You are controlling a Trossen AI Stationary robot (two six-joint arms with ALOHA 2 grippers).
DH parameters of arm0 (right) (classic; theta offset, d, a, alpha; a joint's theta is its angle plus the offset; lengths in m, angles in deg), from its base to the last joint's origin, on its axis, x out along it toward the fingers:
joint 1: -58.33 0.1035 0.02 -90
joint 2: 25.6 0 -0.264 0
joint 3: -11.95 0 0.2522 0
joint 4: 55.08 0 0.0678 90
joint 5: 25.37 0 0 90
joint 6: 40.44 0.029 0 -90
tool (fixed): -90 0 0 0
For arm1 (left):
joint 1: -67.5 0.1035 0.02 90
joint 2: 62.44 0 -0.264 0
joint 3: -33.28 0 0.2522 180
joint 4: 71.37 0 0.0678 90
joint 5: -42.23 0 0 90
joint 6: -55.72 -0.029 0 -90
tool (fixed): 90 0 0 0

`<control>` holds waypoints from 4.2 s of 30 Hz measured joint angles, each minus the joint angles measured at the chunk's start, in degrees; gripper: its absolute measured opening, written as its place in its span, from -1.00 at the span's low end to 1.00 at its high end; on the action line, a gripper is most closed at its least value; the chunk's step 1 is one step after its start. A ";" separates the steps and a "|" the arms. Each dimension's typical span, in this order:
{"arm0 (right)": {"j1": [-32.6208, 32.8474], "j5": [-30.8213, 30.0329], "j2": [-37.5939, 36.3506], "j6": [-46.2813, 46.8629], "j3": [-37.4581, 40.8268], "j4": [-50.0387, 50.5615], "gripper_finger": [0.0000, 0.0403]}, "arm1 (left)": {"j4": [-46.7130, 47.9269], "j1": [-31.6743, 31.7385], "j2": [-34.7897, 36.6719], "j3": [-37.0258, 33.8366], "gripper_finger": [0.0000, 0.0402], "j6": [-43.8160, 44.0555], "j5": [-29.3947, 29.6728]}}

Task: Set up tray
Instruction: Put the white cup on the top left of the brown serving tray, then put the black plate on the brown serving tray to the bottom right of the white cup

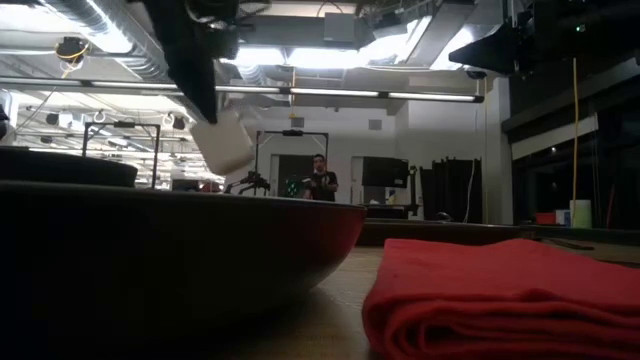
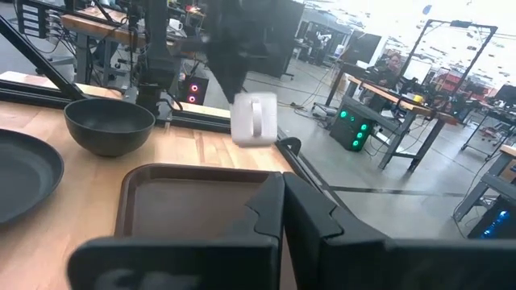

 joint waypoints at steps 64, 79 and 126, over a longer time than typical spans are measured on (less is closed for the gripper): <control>-0.01 -0.04 4.37 -10.47 0.00 -6.66 -0.93 | 12.97 12.59 -42.70 33.05 -0.99 -8.98 -4.09; 0.00 -0.04 4.37 -10.67 0.00 -7.32 -0.93 | 12.99 11.30 -42.75 33.05 -0.99 -9.01 -3.56; 0.00 -0.02 4.37 -13.14 0.00 -7.23 -0.93 | 14.90 10.25 -42.73 40.44 -0.45 -7.50 -0.96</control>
